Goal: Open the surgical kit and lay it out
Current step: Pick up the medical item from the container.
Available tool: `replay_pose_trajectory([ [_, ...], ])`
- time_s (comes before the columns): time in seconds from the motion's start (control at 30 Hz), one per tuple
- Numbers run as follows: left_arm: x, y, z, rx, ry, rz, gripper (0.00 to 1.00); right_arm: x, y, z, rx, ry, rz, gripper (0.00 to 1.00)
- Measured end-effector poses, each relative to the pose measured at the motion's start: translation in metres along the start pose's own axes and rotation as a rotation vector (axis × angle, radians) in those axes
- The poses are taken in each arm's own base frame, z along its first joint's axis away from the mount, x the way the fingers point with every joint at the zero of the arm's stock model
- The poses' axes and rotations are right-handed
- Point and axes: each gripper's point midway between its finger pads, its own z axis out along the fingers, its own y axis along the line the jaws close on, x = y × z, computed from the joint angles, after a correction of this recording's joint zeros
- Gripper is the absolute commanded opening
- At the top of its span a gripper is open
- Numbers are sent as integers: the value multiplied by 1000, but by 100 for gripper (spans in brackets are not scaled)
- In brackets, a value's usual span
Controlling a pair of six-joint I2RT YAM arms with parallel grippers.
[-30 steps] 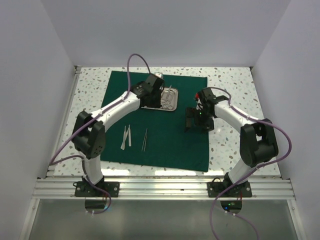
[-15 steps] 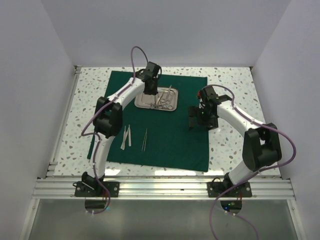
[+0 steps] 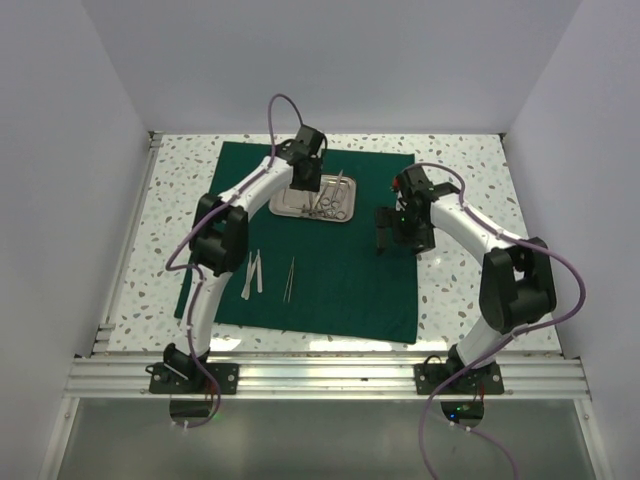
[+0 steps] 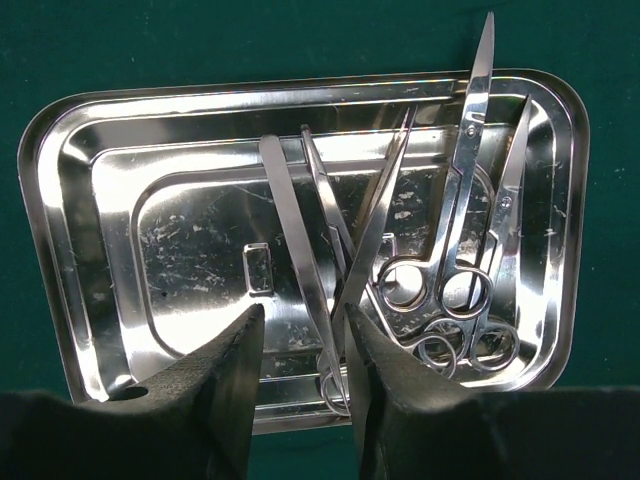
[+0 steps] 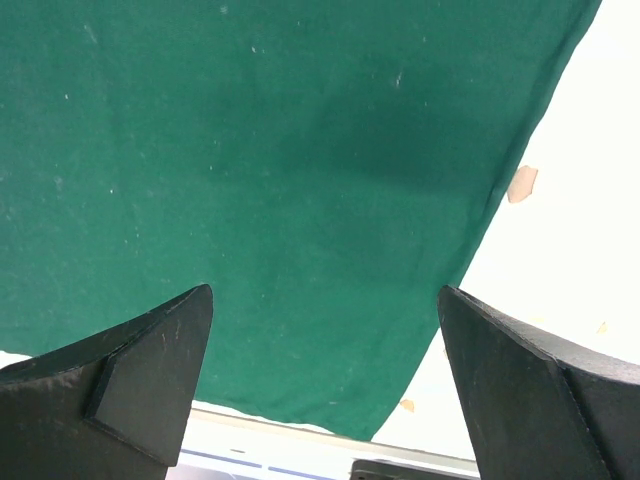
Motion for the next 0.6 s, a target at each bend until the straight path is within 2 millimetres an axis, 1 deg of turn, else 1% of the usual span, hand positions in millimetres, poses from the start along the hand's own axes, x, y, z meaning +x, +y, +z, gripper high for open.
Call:
replay_pose_trajectory([
  [0.07,0,0,3,-1,1,0,42,-2,0,2,1,3,-2,99],
  [0.17,4,-1,13,-3,8,3,42,-3,1,4,3,8,-2,98],
  [0.3,16,2,31,-19,38,15,41,-3,0,7,5,19,-2,98],
  [0.37,14,2,33,-21,31,22,40,-3,0,9,6,22,-2,99],
  [0.5,10,2,37,-25,22,22,29,-3,0,10,8,27,-1,98],
  [0.57,10,2,38,-27,21,22,25,-4,0,9,7,24,-1,98],
  [0.6,9,2,39,-28,18,24,19,-5,1,9,6,22,-1,98],
])
